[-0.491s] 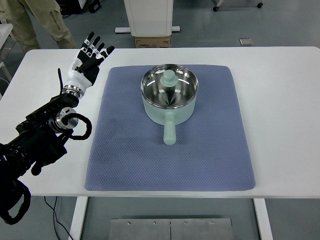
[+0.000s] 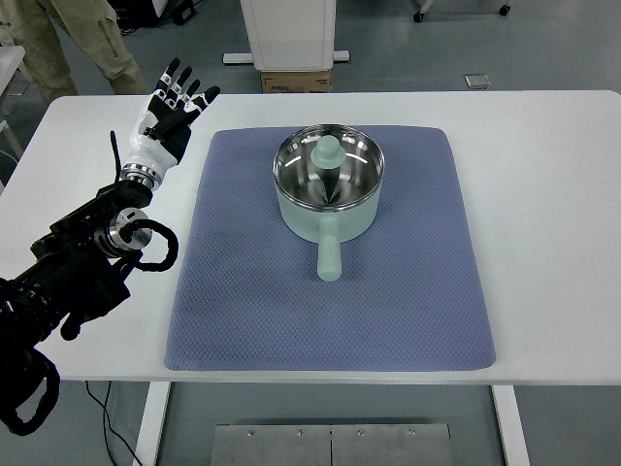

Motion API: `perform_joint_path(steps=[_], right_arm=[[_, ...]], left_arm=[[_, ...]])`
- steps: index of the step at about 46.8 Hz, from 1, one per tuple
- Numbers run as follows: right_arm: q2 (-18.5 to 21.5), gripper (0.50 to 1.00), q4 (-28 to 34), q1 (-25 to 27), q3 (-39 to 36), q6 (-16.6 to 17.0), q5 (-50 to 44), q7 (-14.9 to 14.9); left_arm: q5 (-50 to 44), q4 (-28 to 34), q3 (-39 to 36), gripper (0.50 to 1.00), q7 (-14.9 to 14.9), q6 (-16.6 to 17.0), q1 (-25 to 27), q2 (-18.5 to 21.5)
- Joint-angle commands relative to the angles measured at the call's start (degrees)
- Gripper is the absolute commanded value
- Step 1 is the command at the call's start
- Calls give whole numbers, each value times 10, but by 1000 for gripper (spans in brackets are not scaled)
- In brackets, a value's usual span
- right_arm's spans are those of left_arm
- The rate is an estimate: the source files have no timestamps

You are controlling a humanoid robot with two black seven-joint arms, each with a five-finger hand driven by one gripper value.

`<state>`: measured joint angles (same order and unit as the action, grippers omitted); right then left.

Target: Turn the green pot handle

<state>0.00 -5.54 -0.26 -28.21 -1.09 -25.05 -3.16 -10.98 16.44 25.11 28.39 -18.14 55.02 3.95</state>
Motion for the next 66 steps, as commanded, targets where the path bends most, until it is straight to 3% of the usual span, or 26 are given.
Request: perform_joint_path(steps=[1, 66], right_arm=[[0, 1000, 0, 0, 0, -1, 0, 0], [0, 1000, 0, 0, 0, 0, 0, 0]], left_arm=[[0, 0, 0, 1000, 0, -1, 0, 0], [25, 0, -2, 1000, -2, -3, 4, 5]])
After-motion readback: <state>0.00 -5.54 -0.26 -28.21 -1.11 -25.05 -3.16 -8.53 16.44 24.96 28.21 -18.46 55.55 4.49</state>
